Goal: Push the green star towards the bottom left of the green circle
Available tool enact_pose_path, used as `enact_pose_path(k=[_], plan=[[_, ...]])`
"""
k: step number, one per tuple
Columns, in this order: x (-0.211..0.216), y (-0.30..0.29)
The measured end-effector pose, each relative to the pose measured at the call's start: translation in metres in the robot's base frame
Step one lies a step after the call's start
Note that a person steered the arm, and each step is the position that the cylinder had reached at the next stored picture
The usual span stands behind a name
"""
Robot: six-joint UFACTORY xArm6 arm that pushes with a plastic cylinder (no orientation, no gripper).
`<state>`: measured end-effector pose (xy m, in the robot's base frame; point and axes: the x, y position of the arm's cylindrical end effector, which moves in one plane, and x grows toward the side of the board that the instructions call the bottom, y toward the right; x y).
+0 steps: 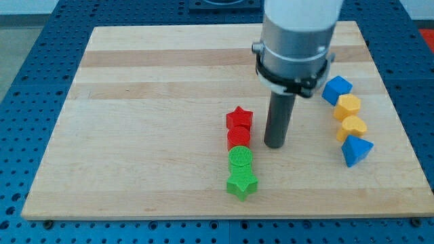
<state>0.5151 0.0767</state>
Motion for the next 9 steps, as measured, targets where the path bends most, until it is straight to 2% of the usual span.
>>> enact_pose_path(k=[1, 2, 4, 6, 9], plan=[[0.000, 0.000], [0.053, -0.008], [0.069, -0.009], [0.071, -0.019], [0.057, -0.112]])
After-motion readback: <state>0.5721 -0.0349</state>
